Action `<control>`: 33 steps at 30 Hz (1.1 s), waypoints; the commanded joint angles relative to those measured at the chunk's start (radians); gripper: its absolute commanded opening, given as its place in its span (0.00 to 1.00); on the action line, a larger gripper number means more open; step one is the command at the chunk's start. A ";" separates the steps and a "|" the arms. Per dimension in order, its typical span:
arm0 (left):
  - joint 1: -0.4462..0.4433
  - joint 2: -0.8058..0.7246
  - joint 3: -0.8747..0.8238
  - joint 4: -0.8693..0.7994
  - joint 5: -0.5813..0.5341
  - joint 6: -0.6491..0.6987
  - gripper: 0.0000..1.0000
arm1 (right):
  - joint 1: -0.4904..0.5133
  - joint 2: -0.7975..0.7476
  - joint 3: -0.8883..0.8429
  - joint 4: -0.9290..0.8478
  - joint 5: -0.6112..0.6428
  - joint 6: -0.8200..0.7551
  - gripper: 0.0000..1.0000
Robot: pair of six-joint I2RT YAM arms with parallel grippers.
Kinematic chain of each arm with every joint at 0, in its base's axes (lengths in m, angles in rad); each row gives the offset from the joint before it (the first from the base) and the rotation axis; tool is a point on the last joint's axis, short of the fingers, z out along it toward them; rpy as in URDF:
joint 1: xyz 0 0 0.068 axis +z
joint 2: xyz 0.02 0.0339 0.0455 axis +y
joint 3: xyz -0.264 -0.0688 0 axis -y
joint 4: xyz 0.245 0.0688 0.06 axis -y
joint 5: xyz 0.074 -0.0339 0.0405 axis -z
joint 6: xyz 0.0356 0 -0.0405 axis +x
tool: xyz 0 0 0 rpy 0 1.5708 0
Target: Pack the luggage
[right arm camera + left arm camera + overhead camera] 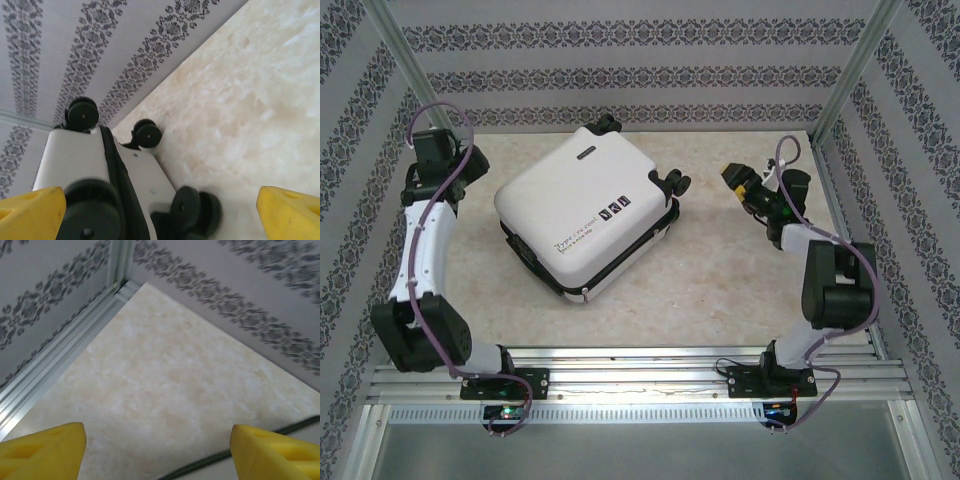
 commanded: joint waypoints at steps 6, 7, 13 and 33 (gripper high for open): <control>-0.366 -0.086 0.029 -0.115 -0.172 0.130 0.79 | 0.104 -0.277 -0.157 -0.243 0.111 -0.323 0.98; -0.414 -0.079 0.039 -0.132 -0.182 0.136 0.79 | 0.143 -0.307 -0.169 -0.274 0.138 -0.366 0.98; -0.680 -0.004 0.094 -0.210 -0.242 0.163 0.79 | 0.375 -0.363 -0.225 -0.323 0.271 -0.527 0.83; -1.005 0.039 0.016 -0.279 -0.480 -0.090 0.78 | 0.579 -0.031 -0.202 0.017 0.260 -0.513 0.46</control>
